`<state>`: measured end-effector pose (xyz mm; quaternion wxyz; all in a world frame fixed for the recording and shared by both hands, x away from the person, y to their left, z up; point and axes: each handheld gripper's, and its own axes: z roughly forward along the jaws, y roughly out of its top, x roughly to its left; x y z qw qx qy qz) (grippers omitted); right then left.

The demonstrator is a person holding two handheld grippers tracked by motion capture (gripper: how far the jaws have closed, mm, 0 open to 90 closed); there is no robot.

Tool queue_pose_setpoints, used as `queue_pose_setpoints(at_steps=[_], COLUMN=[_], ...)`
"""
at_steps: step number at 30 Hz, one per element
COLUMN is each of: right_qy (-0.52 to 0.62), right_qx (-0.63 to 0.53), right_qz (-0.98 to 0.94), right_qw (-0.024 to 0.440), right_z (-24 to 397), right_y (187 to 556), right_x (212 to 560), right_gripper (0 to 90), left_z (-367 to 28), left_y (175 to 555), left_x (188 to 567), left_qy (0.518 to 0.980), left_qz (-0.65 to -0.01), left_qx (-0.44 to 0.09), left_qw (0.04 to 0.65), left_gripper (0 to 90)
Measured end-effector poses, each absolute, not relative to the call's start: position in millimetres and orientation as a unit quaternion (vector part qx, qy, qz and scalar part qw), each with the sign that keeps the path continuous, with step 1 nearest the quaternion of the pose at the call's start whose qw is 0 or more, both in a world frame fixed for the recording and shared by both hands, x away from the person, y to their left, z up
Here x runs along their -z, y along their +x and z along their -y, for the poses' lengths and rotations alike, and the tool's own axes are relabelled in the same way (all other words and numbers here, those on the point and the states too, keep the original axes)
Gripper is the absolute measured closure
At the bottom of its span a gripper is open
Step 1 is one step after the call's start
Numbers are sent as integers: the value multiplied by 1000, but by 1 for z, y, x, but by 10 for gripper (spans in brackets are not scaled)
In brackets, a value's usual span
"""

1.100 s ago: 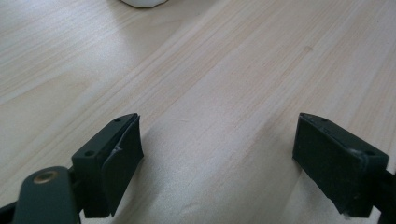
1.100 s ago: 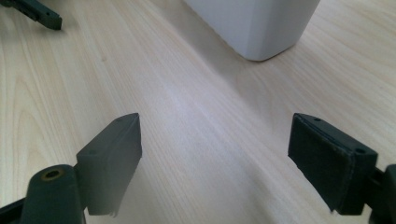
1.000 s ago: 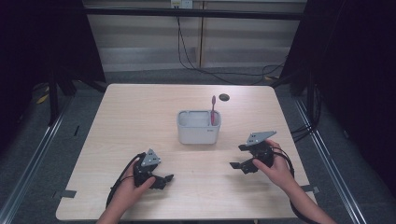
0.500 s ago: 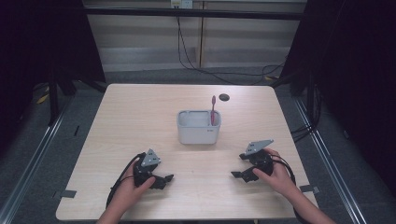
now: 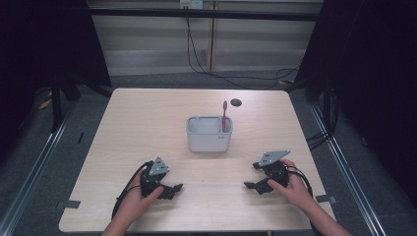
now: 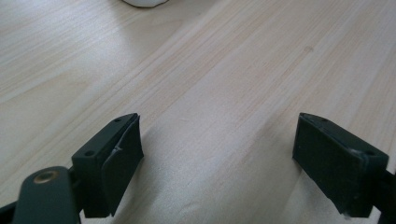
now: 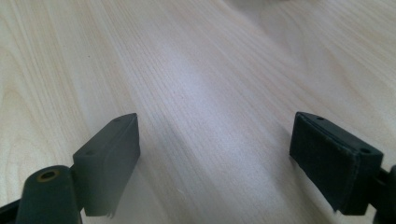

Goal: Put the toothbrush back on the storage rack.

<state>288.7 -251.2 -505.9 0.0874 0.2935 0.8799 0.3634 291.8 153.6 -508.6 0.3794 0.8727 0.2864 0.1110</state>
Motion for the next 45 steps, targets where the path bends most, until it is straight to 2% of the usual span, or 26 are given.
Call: queue_pose_setpoints(at_steps=[24, 45], right_qy=[280, 280], right_qx=[-381, -383], right_qz=[-875, -874], right_qw=[105, 101], right_z=[254, 253], right_y=[284, 284], right_x=[511, 512], right_gripper=[143, 128], left_z=[-153, -153], left_y=[291, 290], left_x=[509, 509], left_qy=[872, 871], left_qz=[-289, -290], left_qx=[-113, -114], left_qw=[379, 379], left_gripper=[152, 152])
